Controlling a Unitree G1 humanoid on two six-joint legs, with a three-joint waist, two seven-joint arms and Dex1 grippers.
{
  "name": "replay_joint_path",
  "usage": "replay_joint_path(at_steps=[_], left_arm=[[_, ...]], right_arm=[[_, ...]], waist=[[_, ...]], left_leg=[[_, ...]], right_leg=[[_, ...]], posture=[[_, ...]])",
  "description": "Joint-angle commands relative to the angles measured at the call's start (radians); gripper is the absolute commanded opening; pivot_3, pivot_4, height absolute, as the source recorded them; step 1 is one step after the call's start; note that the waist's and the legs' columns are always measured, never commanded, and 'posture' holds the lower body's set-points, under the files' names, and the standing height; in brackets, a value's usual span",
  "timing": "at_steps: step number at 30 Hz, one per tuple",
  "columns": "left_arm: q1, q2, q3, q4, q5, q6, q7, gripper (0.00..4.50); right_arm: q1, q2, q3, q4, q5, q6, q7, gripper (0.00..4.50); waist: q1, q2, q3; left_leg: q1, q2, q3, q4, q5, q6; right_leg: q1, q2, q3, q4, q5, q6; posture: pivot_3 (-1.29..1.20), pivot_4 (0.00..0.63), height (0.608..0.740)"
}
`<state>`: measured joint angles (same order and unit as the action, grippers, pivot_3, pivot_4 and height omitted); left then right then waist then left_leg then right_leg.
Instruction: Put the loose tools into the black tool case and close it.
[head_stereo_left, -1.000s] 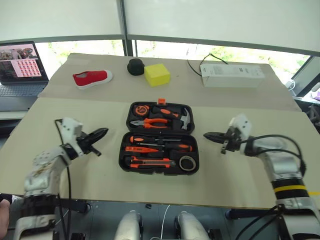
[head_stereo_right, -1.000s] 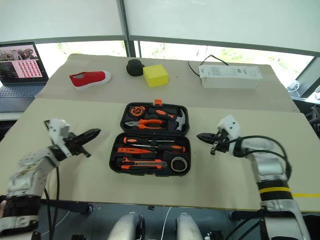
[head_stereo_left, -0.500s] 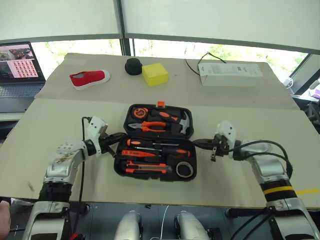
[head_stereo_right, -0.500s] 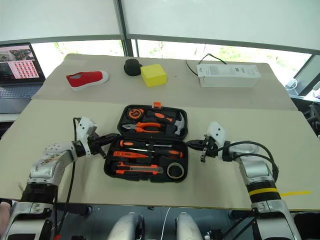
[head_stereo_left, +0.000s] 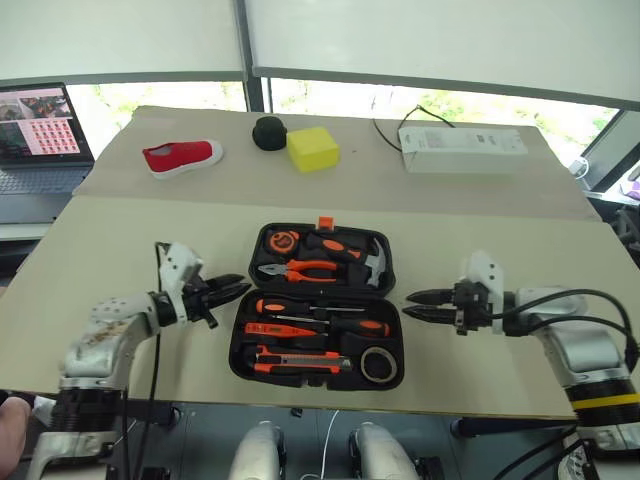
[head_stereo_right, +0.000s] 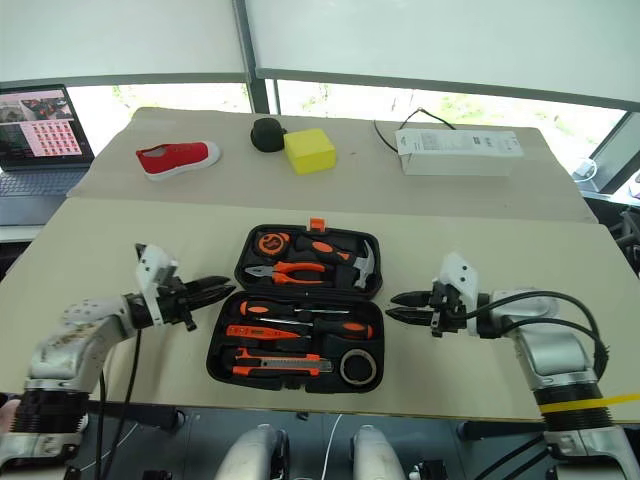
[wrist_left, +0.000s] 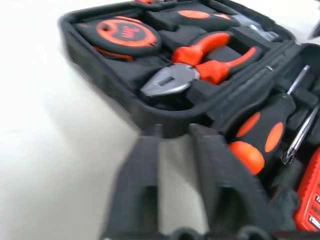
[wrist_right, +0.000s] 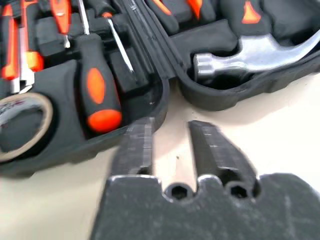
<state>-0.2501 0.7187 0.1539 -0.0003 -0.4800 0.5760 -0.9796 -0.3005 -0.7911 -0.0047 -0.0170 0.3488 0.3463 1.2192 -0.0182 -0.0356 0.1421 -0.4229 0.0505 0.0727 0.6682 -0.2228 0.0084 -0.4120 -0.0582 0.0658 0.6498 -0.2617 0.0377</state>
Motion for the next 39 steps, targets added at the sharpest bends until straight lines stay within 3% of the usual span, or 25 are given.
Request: replay_joint_path(at_steps=[1,3,6,9,11,16,26,29,30,32,39], left_arm=[[-0.005,0.128,0.048,-0.101,-0.147,0.276,-0.061,2.82],[-0.058,0.16,0.054,-0.092,-0.187,0.374,-0.045,3.56],[-0.195,0.167,0.009,-0.031,-0.164,0.535,0.056,4.49],[-0.328,0.144,-0.107,0.046,-0.096,0.629,0.119,4.49],[-0.367,0.143,-0.165,0.06,-0.059,0.608,0.122,4.49],[-0.451,-0.001,-0.121,0.175,-0.032,0.625,0.259,4.49],[-0.439,-0.045,-0.125,0.174,-0.031,0.639,0.28,4.49],[-0.468,-0.055,-0.146,0.194,-0.026,0.625,0.264,4.5],[-0.482,-0.058,-0.153,0.2,-0.026,0.626,0.259,3.97],[-0.496,-0.068,-0.169,0.217,-0.021,0.628,0.255,3.28],[-0.423,-0.08,-0.168,0.193,-0.026,0.645,0.26,1.02]], right_arm=[[-0.072,-0.089,-0.049,-0.114,0.121,0.321,-0.033,3.05],[-0.139,-0.138,-0.037,-0.156,0.218,0.652,-0.078,3.72],[-0.273,-0.09,-0.044,-0.167,0.275,0.888,-0.191,4.5],[-0.371,-0.027,0.005,-0.124,0.21,0.937,-0.318,4.5],[-0.378,-0.042,0.063,-0.109,0.148,0.895,-0.355,4.5],[-0.449,0.028,0.102,-0.016,0.111,0.976,-0.46,4.5],[-0.512,0.136,0.082,0.072,0.109,1.06,-0.529,4.5],[-0.535,0.136,0.097,0.144,0.085,1.026,-0.533,3.81],[-0.549,0.136,0.103,0.168,0.083,1.029,-0.53,3.53],[-0.569,0.137,0.133,0.201,0.076,1.031,-0.521,2.72],[-0.592,0.165,0.189,0.274,0.075,1.057,-0.505,0.49]], waist=[[-0.001,0.0,0.0],[0.0,0.002,0.001],[0.007,0.0,0.002],[0.009,-0.001,0.003],[0.01,-0.001,0.003],[0.015,-0.001,0.003],[0.005,-0.001,0.003],[0.007,-0.001,0.003],[0.007,-0.001,0.003],[0.007,-0.001,0.003],[0.005,-0.001,0.003]], left_leg=[[0.0,0.0,0.0,0.0,0.0,0.0],[0.0,0.0,-0.002,0.0,0.0,0.0],[0.001,0.0,-0.005,0.0,0.0,0.0],[0.001,-0.001,-0.005,0.001,0.001,0.0],[0.0,-0.002,-0.005,0.002,0.001,0.0],[-0.015,-0.003,-0.003,0.004,0.0,0.001],[-0.017,-0.003,-0.004,0.01,0.0,0.0],[-0.017,-0.003,-0.004,0.01,0.0,0.0],[-0.017,-0.003,-0.004,0.01,0.0,0.0],[-0.017,-0.003,-0.003,0.011,0.001,0.0],[-0.016,-0.003,-0.004,0.01,0.001,0.0]], right_leg=[[0.0,0.0,0.0,0.0,0.0,0.0],[0.0,0.0,0.0,0.001,0.0,0.0],[0.0,-0.001,0.0,0.001,0.0,0.0],[0.002,0.001,-0.001,0.001,0.0,0.0],[0.002,0.0,-0.001,0.0,0.0,0.0],[-0.012,-0.001,-0.001,0.0,0.0,0.001],[-0.014,-0.001,-0.001,0.008,0.0,0.001],[-0.014,-0.001,-0.002,0.008,0.0,0.001],[-0.014,-0.001,-0.001,0.008,0.0,0.001],[-0.014,-0.001,-0.002,0.008,0.0,0.001],[-0.013,-0.001,-0.002,0.009,0.0,0.001]], posture=[[0.0,0.15,0.74],[0.0,0.15,0.74],[0.0,0.15,0.74],[0.0,0.15,0.74],[0.0,0.15,0.74],[0.0,0.15,0.74],[0.0,0.15,0.74],[0.0,0.15,0.74],[0.0,0.15,0.74],[0.0,0.15,0.74],[0.0,0.15,0.74]])
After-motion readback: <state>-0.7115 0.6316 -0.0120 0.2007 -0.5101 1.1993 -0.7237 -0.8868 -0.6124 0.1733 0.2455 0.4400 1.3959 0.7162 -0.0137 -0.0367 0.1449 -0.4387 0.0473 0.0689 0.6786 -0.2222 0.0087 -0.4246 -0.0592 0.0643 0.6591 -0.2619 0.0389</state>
